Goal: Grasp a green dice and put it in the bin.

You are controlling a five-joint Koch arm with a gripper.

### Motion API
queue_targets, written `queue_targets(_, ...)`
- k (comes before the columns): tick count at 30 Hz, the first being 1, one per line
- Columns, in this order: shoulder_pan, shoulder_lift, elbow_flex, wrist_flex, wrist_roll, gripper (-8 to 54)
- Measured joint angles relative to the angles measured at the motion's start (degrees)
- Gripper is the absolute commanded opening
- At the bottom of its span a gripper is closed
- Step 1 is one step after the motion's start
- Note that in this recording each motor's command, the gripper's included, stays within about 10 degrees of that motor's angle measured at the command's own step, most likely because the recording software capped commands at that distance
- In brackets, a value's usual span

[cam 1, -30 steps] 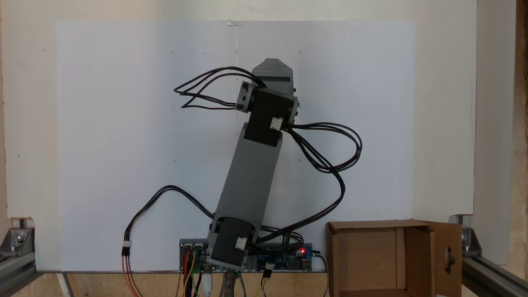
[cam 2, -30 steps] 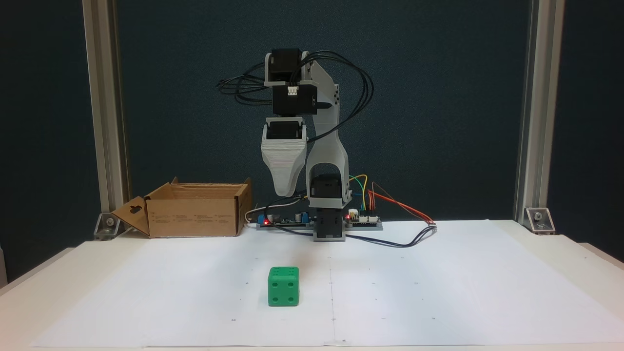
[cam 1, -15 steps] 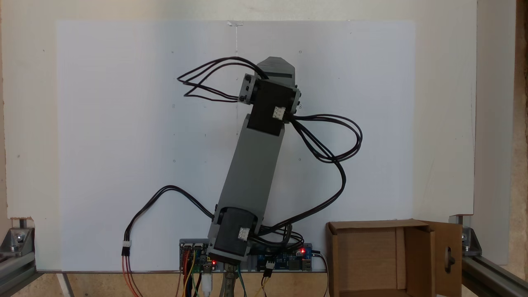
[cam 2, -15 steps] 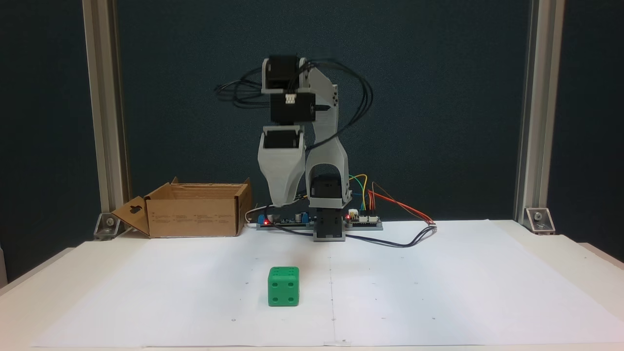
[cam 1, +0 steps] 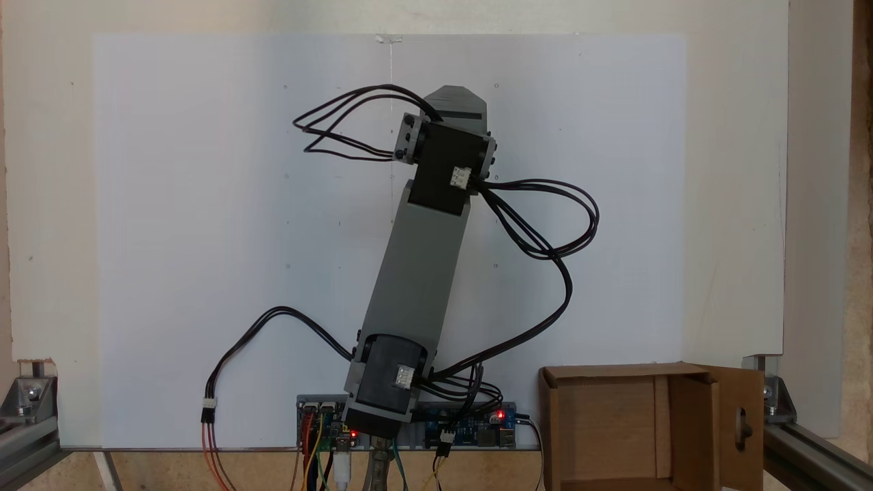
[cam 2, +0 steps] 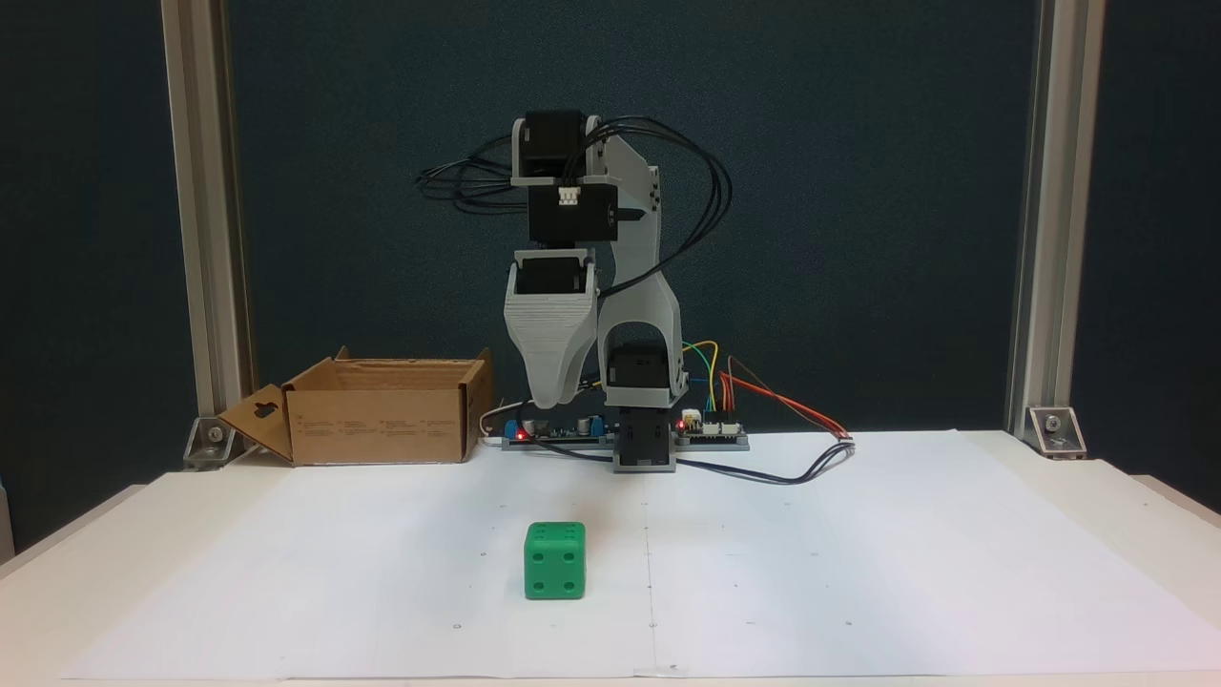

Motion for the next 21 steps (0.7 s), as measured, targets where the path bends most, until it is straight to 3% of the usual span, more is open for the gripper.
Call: queue_targets(21,-1.0,-6.5,0.0,-1.1,0.1,43.8)
